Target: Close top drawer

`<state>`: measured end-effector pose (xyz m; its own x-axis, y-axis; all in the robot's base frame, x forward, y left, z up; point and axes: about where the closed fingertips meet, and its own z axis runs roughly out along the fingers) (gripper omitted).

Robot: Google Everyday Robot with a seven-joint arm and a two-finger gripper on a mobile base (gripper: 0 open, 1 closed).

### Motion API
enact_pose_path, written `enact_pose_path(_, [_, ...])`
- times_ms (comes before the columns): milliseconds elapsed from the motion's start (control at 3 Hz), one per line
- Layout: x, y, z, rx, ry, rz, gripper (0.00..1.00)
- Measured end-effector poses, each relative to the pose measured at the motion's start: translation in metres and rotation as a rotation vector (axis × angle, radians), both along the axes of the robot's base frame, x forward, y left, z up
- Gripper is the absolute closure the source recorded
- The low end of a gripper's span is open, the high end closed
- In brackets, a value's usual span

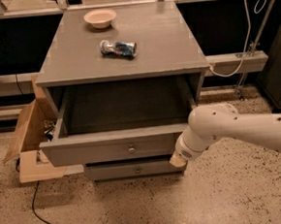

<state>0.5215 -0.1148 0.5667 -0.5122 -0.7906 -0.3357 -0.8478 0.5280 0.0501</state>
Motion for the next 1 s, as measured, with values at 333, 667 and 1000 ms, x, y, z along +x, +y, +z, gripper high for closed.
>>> enact_pose_path(333, [0.001, 0.002, 0.010, -0.014, -0.048, 0.047, 1.00])
enact_pose_path(667, [0.011, 0.012, 0.034, 0.001, -0.138, 0.146, 1.00])
enact_pose_path(1000, [0.032, 0.020, 0.048, 0.033, -0.243, 0.254, 1.00])
